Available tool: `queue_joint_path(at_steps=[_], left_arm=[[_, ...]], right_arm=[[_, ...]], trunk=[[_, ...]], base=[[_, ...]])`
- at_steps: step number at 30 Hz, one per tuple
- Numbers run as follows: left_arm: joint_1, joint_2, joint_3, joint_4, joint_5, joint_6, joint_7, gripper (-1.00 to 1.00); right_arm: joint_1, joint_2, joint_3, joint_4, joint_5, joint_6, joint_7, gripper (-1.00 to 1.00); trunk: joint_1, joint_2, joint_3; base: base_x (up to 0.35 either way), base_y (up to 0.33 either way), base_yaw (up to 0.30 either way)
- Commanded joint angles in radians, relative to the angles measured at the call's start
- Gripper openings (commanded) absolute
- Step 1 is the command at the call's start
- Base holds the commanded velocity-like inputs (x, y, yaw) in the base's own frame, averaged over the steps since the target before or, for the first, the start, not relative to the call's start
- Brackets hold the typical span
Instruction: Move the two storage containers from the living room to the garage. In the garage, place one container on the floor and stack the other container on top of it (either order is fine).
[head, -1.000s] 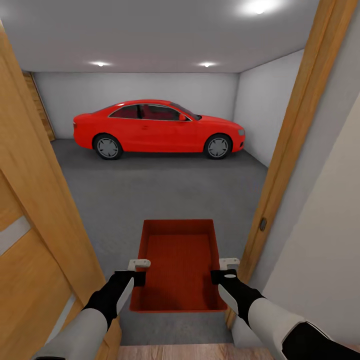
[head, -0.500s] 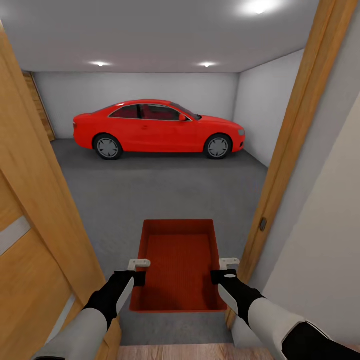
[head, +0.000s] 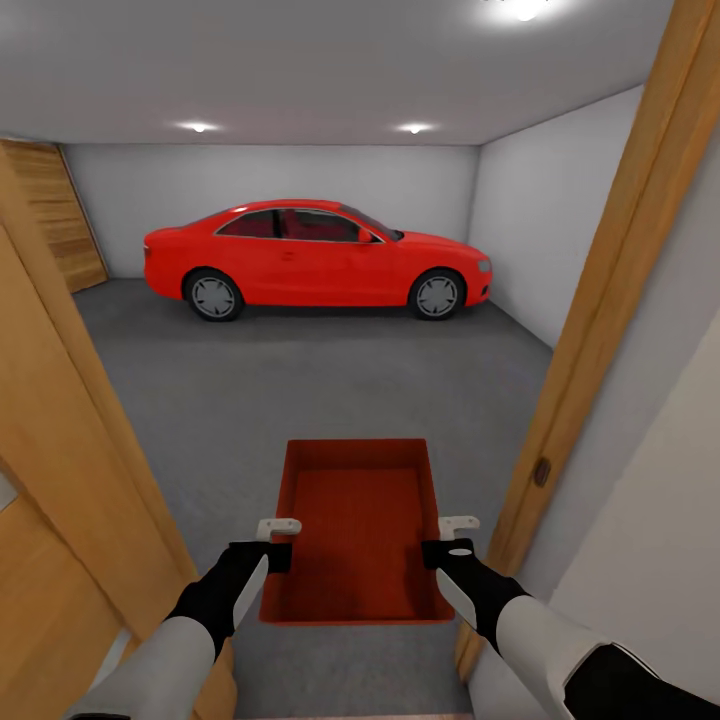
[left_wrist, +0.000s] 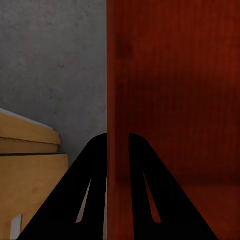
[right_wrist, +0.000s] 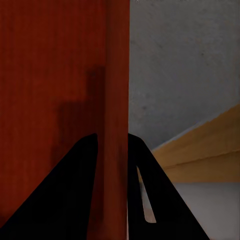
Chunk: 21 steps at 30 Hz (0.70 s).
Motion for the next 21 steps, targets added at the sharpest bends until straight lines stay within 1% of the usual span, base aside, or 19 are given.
queue_joint_path(at_steps=[1, 8, 18, 21], left_arm=[[-0.001, -0.002, 0.011, -0.004, -0.044, -0.075, 0.01, -1.0], [-0.001, -0.002, 0.011, -0.003, -0.044, -0.075, 0.01, -1.0], [-0.001, -0.006, 0.011, -0.003, -0.045, -0.074, 0.01, -1.0], [-0.001, -0.008, 0.011, 0.0, -0.046, -0.074, 0.011, -1.0]], right_arm=[[0.0, 0.0, 0.012, 0.002, -0.013, 0.007, -0.009, -1.0], [0.0, 0.0, 0.011, 0.002, -0.013, 0.007, -0.009, -1.0], [0.0, 0.0, 0.011, 0.002, -0.013, 0.007, -0.009, -1.0], [0.0, 0.001, 0.011, 0.002, -0.013, 0.007, -0.009, -1.0]], trunk=[[0.001, -0.002, -0.002], [0.001, -0.002, -0.002], [0.001, -0.002, -0.002], [0.001, -0.002, -0.002]], base=[[0.044, 0.02, 0.0], [0.187, 0.113, 0.0], [0.032, 0.013, 0.0], [0.193, 0.0, 0.0]])
